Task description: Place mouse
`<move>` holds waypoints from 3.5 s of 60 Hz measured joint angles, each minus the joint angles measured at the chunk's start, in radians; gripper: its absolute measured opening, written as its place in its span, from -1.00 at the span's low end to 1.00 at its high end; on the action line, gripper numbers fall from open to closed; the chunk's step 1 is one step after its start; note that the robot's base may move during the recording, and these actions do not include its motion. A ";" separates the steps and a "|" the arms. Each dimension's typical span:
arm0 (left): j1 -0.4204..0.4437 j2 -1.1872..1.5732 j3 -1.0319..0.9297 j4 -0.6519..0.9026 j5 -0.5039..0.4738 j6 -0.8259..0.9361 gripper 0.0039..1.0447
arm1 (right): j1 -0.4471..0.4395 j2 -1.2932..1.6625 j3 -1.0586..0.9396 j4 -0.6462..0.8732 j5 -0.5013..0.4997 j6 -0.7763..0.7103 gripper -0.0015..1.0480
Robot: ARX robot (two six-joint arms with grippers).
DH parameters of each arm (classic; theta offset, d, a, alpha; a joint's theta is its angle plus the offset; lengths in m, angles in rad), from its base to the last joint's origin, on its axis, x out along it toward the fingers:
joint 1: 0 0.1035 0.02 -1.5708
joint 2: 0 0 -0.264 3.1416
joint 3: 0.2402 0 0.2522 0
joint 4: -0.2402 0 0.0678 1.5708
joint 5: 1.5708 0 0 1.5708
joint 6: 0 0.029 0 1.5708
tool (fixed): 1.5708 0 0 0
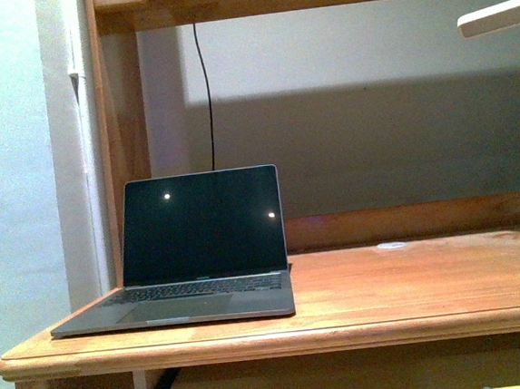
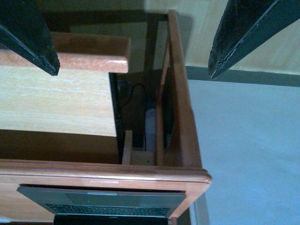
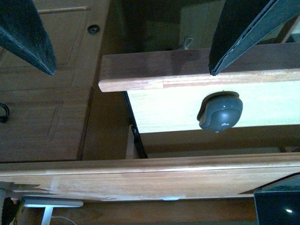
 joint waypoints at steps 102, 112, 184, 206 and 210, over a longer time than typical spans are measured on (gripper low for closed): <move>0.410 -0.383 -0.139 -0.182 0.400 0.018 0.86 | 0.417 1.549 0.841 0.227 0.334 -0.079 0.86; 0.410 -0.383 -0.139 -0.182 0.400 0.018 0.86 | 0.429 1.582 0.845 0.235 0.347 -0.079 0.86; 0.410 -0.383 -0.139 -0.182 0.400 0.018 0.86 | 0.364 1.491 0.930 0.016 0.282 0.051 0.13; 0.410 -0.383 -0.139 -0.182 0.400 0.018 0.86 | 0.445 1.487 1.210 -0.098 0.326 0.060 0.13; 0.410 -0.383 -0.139 -0.182 0.400 0.018 0.86 | 0.466 1.563 1.301 -0.131 0.345 0.063 0.12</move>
